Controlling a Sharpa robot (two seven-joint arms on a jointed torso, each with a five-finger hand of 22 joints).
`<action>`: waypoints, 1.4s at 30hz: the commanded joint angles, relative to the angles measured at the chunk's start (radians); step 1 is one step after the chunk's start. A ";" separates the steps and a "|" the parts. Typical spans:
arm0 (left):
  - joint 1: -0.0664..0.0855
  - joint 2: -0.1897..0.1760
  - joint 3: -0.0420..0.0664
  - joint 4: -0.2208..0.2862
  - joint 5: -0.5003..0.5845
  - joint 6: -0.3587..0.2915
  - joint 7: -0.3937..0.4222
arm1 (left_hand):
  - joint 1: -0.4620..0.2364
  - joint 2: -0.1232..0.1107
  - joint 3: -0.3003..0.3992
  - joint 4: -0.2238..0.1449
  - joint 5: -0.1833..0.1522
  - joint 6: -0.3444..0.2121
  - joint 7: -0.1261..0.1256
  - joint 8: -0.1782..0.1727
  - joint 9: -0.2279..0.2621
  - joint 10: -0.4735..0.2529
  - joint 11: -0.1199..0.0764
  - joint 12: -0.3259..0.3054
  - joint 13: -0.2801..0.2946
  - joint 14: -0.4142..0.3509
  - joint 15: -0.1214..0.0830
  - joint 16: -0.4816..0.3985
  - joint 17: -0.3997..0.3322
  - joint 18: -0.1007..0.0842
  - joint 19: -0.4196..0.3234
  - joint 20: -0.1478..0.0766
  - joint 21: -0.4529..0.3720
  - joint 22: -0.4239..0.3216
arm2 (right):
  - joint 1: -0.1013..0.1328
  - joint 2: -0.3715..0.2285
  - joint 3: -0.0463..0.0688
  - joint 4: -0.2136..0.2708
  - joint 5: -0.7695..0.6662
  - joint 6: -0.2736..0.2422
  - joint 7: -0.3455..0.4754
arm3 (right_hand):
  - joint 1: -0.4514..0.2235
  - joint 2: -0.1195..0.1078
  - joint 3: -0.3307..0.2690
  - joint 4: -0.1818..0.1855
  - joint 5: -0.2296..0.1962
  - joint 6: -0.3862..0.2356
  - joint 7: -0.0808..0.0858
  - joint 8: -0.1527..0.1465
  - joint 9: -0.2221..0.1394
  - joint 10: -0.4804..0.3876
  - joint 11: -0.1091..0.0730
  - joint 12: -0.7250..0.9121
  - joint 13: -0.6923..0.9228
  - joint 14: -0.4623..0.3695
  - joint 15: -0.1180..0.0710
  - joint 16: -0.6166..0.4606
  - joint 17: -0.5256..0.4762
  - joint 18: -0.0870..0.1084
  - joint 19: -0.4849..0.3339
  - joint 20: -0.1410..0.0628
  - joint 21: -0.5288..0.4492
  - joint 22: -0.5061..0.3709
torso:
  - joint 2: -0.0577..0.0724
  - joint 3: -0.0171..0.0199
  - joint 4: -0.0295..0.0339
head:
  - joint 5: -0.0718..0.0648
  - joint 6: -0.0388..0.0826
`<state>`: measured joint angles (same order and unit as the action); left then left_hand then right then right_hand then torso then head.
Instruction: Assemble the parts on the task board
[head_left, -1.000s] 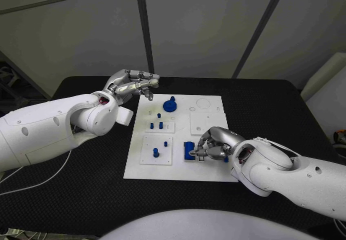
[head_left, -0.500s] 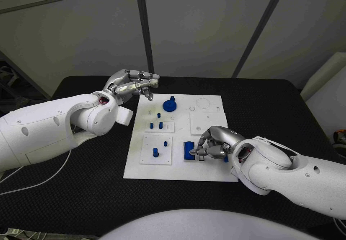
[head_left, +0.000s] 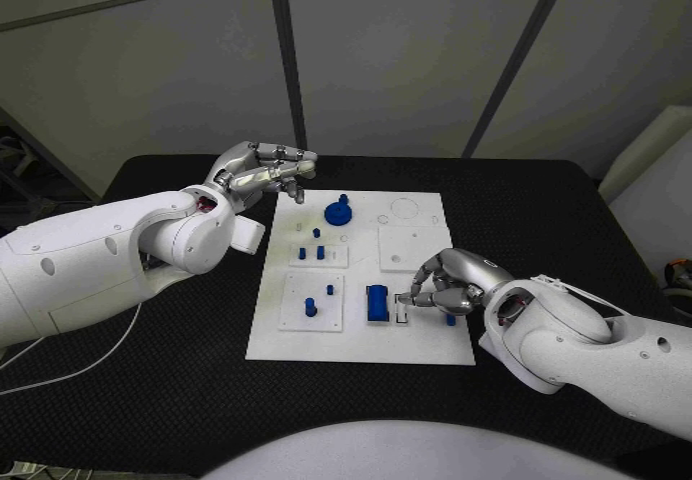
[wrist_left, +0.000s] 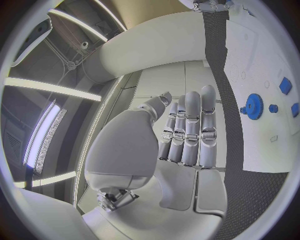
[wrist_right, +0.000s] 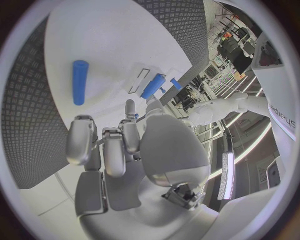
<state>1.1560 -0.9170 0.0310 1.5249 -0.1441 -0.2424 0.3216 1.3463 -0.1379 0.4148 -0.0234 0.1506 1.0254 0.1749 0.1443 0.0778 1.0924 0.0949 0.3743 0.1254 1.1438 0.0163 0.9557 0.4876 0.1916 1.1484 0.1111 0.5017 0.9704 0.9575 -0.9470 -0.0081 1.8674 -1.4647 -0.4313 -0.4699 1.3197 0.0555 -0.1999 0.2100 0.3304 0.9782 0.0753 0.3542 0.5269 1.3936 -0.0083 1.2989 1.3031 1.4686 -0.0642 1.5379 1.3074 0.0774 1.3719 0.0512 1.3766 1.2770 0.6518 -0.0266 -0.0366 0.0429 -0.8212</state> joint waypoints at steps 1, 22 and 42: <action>0.000 0.000 0.001 0.001 0.001 0.007 0.003 | -0.001 0.006 -0.006 0.000 -0.003 -0.007 -0.002 0.004 -0.002 -0.008 0.001 0.005 0.002 -0.005 0.004 0.003 -0.002 -0.009 0.001 0.007 -0.002 -0.001 | 0.003 -0.039 0.001 0.012 0.051 -0.069 0.070 | 0.037 0.020 0.005 -0.007 0.000 -0.006 0.007 -0.032 -0.023 0.000 0.015 -0.009 -0.006 0.086 0.007 -0.005 0.188 -0.009 -0.003 0.003 -0.007 -0.002 | 0.000 -0.0017 -0.0011 | -0.005 0.002; 0.000 0.000 0.000 0.001 0.001 0.007 0.003 | -0.002 0.008 -0.006 0.002 -0.003 -0.007 -0.002 0.004 -0.002 -0.009 0.002 0.005 0.002 -0.005 0.004 0.003 -0.002 -0.009 0.002 0.007 -0.002 -0.002 | 0.000 -0.143 -0.001 -0.003 -0.040 -0.005 0.040 | 0.051 -0.002 -0.005 0.020 -0.013 0.093 -0.002 -0.097 -0.097 0.005 0.008 -0.026 -0.010 0.084 0.004 -0.011 0.179 -0.007 -0.005 0.005 -0.011 -0.002 | 0.003 0.0012 -0.0037 | -0.033 0.003; -0.001 -0.003 0.000 -0.001 0.001 0.008 0.003 | -0.002 0.008 -0.006 0.002 -0.003 -0.007 -0.002 0.004 -0.002 -0.009 0.002 0.005 0.002 -0.005 0.004 0.003 -0.002 -0.009 0.002 0.007 -0.002 -0.002 | -0.009 -0.130 -0.002 -0.013 -0.111 0.104 -0.027 | 0.014 -0.036 -0.038 0.057 -0.026 0.114 -0.011 -0.076 -0.069 0.002 0.001 -0.039 -0.017 0.082 -0.003 -0.017 0.169 -0.006 -0.009 -0.002 -0.018 -0.008 | 0.002 0.0010 -0.0022 | -0.038 -0.003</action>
<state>1.1541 -0.9196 0.0308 1.5240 -0.1441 -0.2424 0.3214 1.3463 -0.1379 0.4148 -0.0234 0.1506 1.0255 0.1749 0.1443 0.0771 1.0890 0.0987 0.3743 0.1260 1.1438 0.0163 0.9557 0.4876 0.1916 1.1484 0.1111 0.5017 0.9699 0.9480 -1.0773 -0.0095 1.8521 -1.5385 -0.3669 -0.4718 1.3355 0.0274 -0.2380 0.2595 0.3076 1.0854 0.0640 0.2720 0.4568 1.3946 -0.0011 1.2652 1.3384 1.4651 -0.0606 1.5239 1.3079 0.0775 1.3650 0.0518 1.3650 1.2694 0.6541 -0.0255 -0.0394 0.0054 -0.8246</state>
